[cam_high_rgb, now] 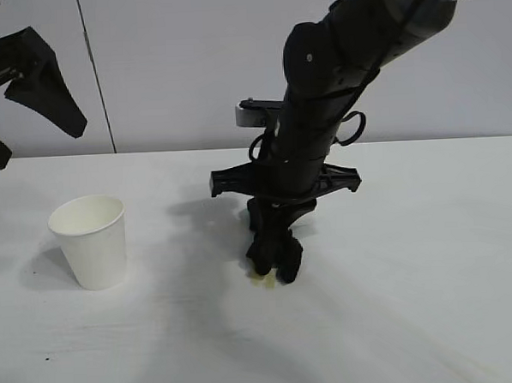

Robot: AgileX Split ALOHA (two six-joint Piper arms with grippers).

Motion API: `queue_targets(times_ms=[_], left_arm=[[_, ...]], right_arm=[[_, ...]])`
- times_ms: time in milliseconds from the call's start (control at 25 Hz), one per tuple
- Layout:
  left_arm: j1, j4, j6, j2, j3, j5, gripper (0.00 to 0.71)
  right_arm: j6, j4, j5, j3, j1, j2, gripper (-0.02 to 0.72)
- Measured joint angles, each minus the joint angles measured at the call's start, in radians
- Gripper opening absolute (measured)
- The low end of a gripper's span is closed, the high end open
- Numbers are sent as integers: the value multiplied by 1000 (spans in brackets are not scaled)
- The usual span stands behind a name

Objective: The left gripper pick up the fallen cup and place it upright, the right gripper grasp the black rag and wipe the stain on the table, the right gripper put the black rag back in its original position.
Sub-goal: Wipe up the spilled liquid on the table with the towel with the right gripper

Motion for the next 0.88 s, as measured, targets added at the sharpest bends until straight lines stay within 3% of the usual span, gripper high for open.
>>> queue_targets(times_ms=[240,560,720,880], left_arm=[[0,0,0,0,0,0,693],[0,1,0,0,-3,1,693],[0,2,0,0,-3,1,693],[0,3,0,0,-3,1,693]], right_arm=[[-4,0,32,52,66,-29,115],[2,-19,61,132,78,-83,115],[52,-66,65,136,53,-85,115],[85,-90,15,137,-21,-85,115]])
